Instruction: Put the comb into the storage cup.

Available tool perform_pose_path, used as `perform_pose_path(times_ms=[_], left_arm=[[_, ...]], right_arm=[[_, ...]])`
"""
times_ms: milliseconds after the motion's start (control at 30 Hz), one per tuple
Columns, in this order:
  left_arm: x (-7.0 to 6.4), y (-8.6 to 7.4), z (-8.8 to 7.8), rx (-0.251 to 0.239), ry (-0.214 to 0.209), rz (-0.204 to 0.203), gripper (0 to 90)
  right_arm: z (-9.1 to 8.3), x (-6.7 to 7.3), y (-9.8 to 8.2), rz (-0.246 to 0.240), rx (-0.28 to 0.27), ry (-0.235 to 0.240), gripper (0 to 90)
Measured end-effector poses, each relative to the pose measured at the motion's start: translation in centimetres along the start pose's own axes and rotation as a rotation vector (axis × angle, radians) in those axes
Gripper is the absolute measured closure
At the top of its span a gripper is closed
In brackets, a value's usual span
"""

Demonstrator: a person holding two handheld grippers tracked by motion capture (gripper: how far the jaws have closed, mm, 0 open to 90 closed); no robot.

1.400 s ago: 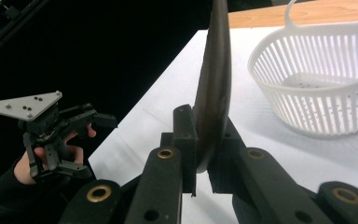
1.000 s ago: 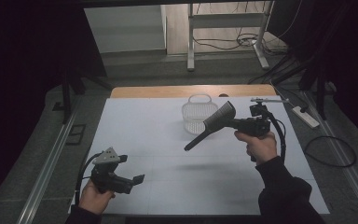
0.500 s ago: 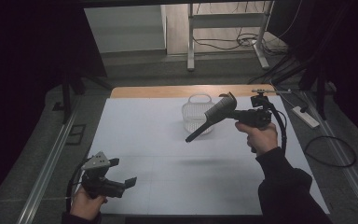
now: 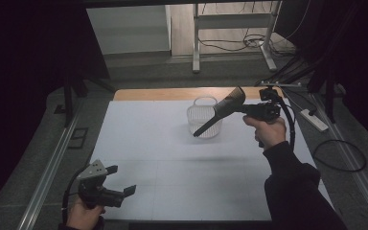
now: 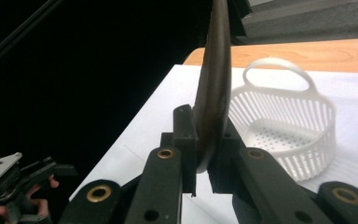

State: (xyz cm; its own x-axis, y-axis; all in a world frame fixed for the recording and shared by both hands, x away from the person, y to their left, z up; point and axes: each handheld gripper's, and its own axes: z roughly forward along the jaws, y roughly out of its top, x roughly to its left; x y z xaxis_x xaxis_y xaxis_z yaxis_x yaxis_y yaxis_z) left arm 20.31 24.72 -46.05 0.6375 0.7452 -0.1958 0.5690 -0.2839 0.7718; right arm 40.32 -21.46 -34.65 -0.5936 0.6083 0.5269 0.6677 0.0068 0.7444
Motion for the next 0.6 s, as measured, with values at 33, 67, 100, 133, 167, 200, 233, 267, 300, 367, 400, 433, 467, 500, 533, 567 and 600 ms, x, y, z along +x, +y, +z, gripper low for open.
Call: perform_pose_path(times_ms=[33,67,100,133,167,200,233,267,300,367,400,433,467,500,533,567,600], left_arm=[[0.0,0.0,-0.1,-0.001,0.003,0.001,0.0],[-0.1,-0.1,-0.1,-0.001,0.006,0.000,0.0],[-0.1,-0.1,-0.2,-0.001,0.008,0.001,0.0],[-0.1,-0.1,-0.2,-0.002,0.010,0.000,0.0],[-0.2,-0.1,-0.3,-0.002,0.011,-0.001,0.0],[-0.2,-0.2,-0.4,-0.001,0.013,0.003,0.0],[-0.2,-0.2,-0.4,-0.004,0.016,0.005,0.0],[-0.3,-0.2,-0.4,-0.006,0.018,0.004,0.0],[-0.3,-0.2,-0.5,-0.007,0.018,0.004,0.0],[-0.3,-0.3,-0.6,-0.014,0.017,0.004,0.0],[-0.3,-0.3,-0.6,-0.015,0.020,0.001,0.0],[-0.3,-0.3,-0.7,-0.016,0.022,-0.002,0.0],[-0.3,-0.3,-0.7,-0.017,0.022,-0.003,0.0],[-0.2,-0.3,-0.7,-0.016,0.021,-0.003,0.0],[-0.2,-0.3,-0.6,-0.014,0.021,-0.003,0.0],[-0.3,-0.3,-0.6,-0.013,0.022,-0.002,0.0],[-0.3,-0.3,-0.6,-0.011,0.022,0.000,0.0]], right_arm=[[0.0,0.0,0.2,0.000,-0.002,-0.006,83.3],[0.1,-0.1,0.3,0.002,-0.004,-0.009,83.3],[0.1,-0.2,0.5,0.004,-0.006,-0.012,83.3],[0.1,-0.2,0.6,0.003,-0.008,-0.015,83.3],[0.1,-0.2,0.8,0.003,-0.008,-0.017,83.3],[0.2,-0.3,0.9,0.001,-0.010,-0.019,83.3],[0.2,-0.3,1.1,0.002,-0.010,-0.019,83.3],[0.3,-0.3,1.2,0.000,-0.010,-0.022,83.3],[0.3,-0.3,1.3,0.001,-0.012,-0.026,83.3],[0.4,-0.4,1.6,0.002,-0.015,-0.029,83.3],[0.4,-0.4,1.8,0.004,-0.016,-0.032,83.3],[0.5,-0.5,1.9,0.002,-0.018,-0.035,83.3],[0.5,-0.5,2.1,0.004,-0.019,-0.037,83.3],[0.6,-0.5,2.2,0.003,-0.022,-0.040,83.3],[0.6,-0.5,2.4,0.004,-0.023,-0.043,83.3],[0.7,-0.6,2.5,0.005,-0.026,-0.046,83.3],[0.7,-0.6,2.6,0.004,-0.027,-0.051,83.3]])
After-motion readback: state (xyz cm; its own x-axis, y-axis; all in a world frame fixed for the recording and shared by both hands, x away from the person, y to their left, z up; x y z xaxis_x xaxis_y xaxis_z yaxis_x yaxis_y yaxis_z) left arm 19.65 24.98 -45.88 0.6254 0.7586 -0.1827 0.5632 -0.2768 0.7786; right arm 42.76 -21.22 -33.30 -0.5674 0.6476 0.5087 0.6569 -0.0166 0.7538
